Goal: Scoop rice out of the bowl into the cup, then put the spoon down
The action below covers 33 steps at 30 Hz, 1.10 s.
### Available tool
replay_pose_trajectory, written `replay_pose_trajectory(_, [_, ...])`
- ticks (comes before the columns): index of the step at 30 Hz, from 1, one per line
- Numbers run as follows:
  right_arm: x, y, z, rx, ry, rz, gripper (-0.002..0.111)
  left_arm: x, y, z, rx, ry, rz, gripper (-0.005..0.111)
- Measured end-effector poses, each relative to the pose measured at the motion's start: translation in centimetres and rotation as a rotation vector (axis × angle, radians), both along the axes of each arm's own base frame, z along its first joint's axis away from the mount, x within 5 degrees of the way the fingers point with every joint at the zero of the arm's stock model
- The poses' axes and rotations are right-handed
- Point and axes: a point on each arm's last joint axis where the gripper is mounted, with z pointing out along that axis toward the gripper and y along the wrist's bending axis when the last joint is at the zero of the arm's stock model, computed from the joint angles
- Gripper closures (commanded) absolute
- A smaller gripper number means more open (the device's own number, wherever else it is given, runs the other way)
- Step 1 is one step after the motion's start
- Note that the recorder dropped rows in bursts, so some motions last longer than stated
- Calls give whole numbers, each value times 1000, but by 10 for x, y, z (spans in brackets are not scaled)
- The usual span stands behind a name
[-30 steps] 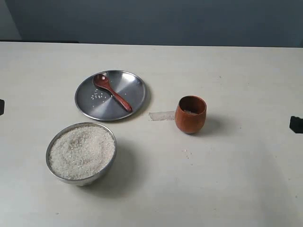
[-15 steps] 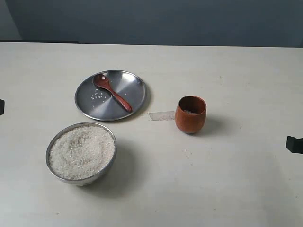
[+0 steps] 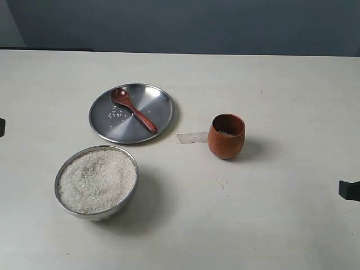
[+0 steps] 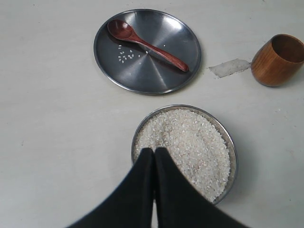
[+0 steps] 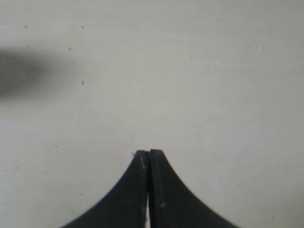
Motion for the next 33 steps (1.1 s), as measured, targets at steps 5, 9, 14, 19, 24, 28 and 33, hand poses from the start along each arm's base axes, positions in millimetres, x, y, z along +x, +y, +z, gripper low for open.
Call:
replay_pose_trajectory(5, [2, 0, 3, 8, -41, -7, 108, 0, 0, 0, 0, 0, 0, 106])
replay_pose_trajectory(9, [5, 0, 6, 9, -80, -7, 108, 0, 0, 0, 0, 0, 0, 106])
replay_pose_trajectory(14, [5, 0, 6, 10, -87, -9, 108, 0, 0, 0, 0, 0, 0, 106])
replay_pose_trajectory(19, [3, 0, 4, 14, -74, -12, 108, 0, 0, 0, 0, 0, 0, 106])
replay_pose_trajectory(24, [-11, 0, -3, 18, -120, -16, 108, 0, 0, 0, 0, 0, 0, 106])
replay_pose_trajectory(28, [-22, 1, -3, 15, -230, -15, 108, 0, 0, 0, 0, 0, 0, 106])
replay_pose_trajectory(33, [-29, 1, 11, 6, -373, -10, 108, 0, 0, 0, 2, -1, -1, 106])
